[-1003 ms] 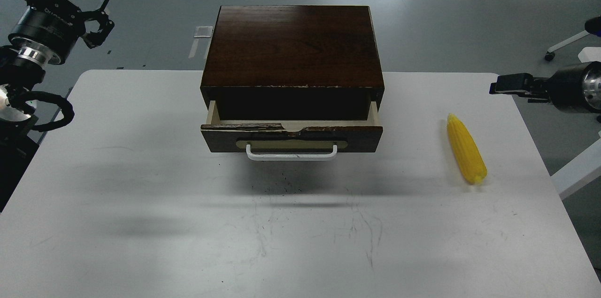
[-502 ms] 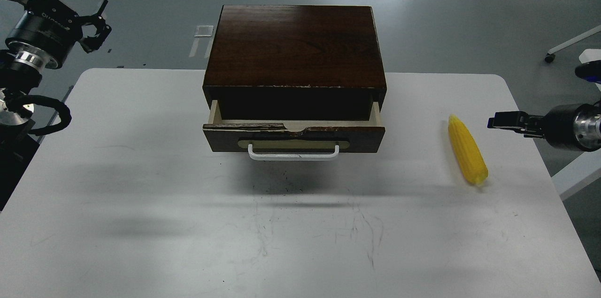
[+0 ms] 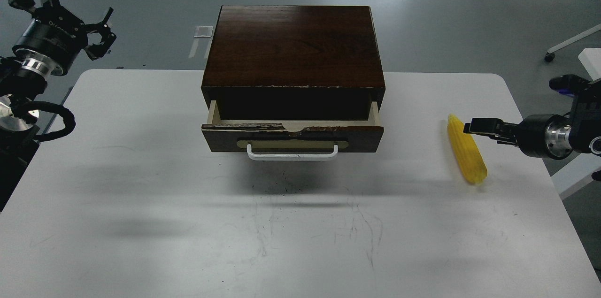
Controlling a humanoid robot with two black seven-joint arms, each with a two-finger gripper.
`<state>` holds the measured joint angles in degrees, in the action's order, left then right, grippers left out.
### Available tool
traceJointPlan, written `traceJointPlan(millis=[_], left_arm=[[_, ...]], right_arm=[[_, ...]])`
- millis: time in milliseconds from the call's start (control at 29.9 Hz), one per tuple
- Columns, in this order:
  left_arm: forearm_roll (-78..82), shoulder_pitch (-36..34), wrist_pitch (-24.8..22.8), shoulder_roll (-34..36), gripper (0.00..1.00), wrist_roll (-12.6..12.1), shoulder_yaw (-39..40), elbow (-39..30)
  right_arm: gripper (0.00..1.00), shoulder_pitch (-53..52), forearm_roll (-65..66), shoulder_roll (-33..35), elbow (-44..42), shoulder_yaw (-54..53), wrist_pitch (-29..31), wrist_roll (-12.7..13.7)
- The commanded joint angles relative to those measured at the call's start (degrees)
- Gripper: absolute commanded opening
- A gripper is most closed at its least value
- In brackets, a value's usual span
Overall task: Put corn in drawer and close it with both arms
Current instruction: 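Close the right gripper around the yellow corn cob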
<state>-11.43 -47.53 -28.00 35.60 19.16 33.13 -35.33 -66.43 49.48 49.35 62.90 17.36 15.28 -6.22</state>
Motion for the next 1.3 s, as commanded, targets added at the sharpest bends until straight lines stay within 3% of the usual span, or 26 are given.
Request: traceJointPlan(millis=[0,736,869,1204,1271], left_arm=[[0.0,0.5,0.0,0.2,0.98,0.0,0.0,0.0],[0.0,1.5,0.0,0.0,0.98,0.3,0.0,0.0],[0.0,1.5,0.0,-0.1,0.98,0.4,0.0,0.3],[0.1,1.4,0.0,-0.2,0.98,0.3,0.0,0.3],[0.1,1.5,0.0,-0.2,0.98,0.3,0.0,0.3]], right_arm=[[0.95,1.4,0.0,-2.9,-2.2,0.0,-0.1,0.0],[0.82,5.7,1.9,-7.5,-7.8,-0.1,-1.0,-1.0],[0.67,5.8,1.9,-7.6,-8.0,0.1,-1.0,-1.2],[0.55,6.7,2.0,-7.9,-9.0,0.1,-1.0,-1.7],[0.49,6.7,2.0,-7.9,-9.0,0.2,-1.0,-1.7]])
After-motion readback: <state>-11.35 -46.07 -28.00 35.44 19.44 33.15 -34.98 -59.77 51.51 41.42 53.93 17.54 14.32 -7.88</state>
